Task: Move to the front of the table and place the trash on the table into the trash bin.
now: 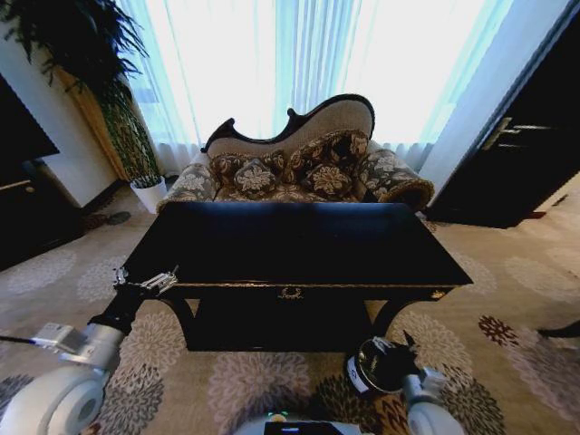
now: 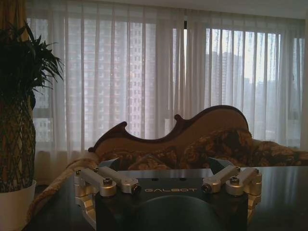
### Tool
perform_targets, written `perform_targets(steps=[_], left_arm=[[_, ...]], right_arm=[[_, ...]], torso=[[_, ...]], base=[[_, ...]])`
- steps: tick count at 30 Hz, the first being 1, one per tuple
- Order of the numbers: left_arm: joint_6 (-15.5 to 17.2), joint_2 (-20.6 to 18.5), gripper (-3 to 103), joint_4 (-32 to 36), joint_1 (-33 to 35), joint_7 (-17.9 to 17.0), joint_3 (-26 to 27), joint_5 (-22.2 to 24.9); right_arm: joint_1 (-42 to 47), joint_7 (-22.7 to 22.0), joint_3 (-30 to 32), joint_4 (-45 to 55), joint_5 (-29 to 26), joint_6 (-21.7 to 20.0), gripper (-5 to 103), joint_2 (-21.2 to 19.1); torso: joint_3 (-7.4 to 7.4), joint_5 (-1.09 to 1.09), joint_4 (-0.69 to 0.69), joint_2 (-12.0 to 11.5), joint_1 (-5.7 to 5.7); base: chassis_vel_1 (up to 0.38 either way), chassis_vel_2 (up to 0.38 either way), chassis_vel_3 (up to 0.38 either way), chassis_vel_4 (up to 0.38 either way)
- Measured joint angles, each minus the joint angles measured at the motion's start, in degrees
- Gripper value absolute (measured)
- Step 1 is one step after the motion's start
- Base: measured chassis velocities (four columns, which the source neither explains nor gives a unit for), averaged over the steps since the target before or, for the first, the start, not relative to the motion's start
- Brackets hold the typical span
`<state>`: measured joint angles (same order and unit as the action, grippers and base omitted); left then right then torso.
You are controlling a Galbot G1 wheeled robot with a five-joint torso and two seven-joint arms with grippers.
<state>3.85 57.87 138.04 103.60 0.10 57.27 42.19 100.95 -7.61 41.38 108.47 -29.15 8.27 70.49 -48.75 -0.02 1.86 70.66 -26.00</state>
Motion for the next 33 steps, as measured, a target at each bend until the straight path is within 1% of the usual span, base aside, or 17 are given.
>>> perform_targets(steps=[2, 3, 4, 7, 14, 18, 21, 22, 27, 33], left_arm=[[0.0, 0.0, 100, 0.0, 0.0, 0.0, 0.0, 0.0], [0.0, 0.0, 100, 0.0, 0.0, 0.0, 0.0, 0.0], [0.0, 0.0, 100, 0.0, 0.0, 0.0, 0.0, 0.0], [0.0, 0.0, 100, 0.0, 0.0, 0.0, 0.0, 0.0], [0.0, 0.0, 100, 0.0, 0.0, 0.0, 0.0, 0.0], [0.0, 0.0, 100, 0.0, 0.0, 0.0, 0.0, 0.0], [0.0, 0.0, 100, 0.0, 0.0, 0.0, 0.0, 0.0], [0.0, 0.0, 100, 0.0, 0.0, 0.0, 0.0, 0.0], [0.0, 0.0, 100, 0.0, 0.0, 0.0, 0.0, 0.0], [0.0, 0.0, 100, 0.0, 0.0, 0.0, 0.0, 0.0]], right_arm=[[1.22, 0.19, 2.11, 2.54, -0.92, 0.24, 100, 0.09], [1.22, 0.19, 2.11, 2.54, -0.92, 0.24, 100, 0.09], [2.19, 0.53, 3.9, 4.98, -2.0, 0.4, 100, 0.18], [3.35, 1.53, 6.34, 9.66, -4.07, 0.59, 100, 0.5], [3.39, 2.38, 9.34, 16.13, -4.63, 1.26, 100, 0.42], [2.73, 2.74, 9.92, 17.4, -4.41, 1.95, 100, -0.07], [2.02, 3.38, 9.98, 17.66, -4.05, 3.04, 100, -0.35], [1.6, 3.72, 9.88, 17.6, -3.84, 4.29, 100, -0.37], [0.71, 4.25, 9.39, 17.47, -3.8, 5.66, 100, -0.38], [-0.17, 4.71, 9.54, 17.66, -3.4, 5.83, 100, -1.36]], torso=[[0.0, 0.02, 0.01, 0.0, 0.0], [0.0, 0.02, 0.01, 0.0, 0.0], [0.0, 0.0, 0.01, 0.0, 0.0], [0.0, 0.01, 0.01, 0.0, 0.0], [0.0, 0.01, 0.01, 0.0, 0.0], [0.0, 0.01, 0.0, 0.0, 0.0], [0.0, 0.01, 0.0, 0.0, 0.0], [0.0, 0.01, 0.01, 0.0, 0.0], [0.0, 0.01, 0.01, 0.0, 0.0], [0.0, 0.01, 0.0, 0.0, 0.0]], base=[[0.0, 0.0, 0.0, 0.0], [0.0, 0.0, 0.0, 0.0], [0.0, 0.0, 0.0, 0.0], [0.0, 0.0, 0.0, 0.0], [0.0, 0.0, 0.0, 0.0], [0.0, 0.0, 0.0, 0.0], [0.0, 0.0, 0.0, 0.0], [0.0, 0.0, 0.0, 0.0], [0.0, 0.0, 0.0, 0.0], [0.0, 0.0, 0.0, 0.0]])
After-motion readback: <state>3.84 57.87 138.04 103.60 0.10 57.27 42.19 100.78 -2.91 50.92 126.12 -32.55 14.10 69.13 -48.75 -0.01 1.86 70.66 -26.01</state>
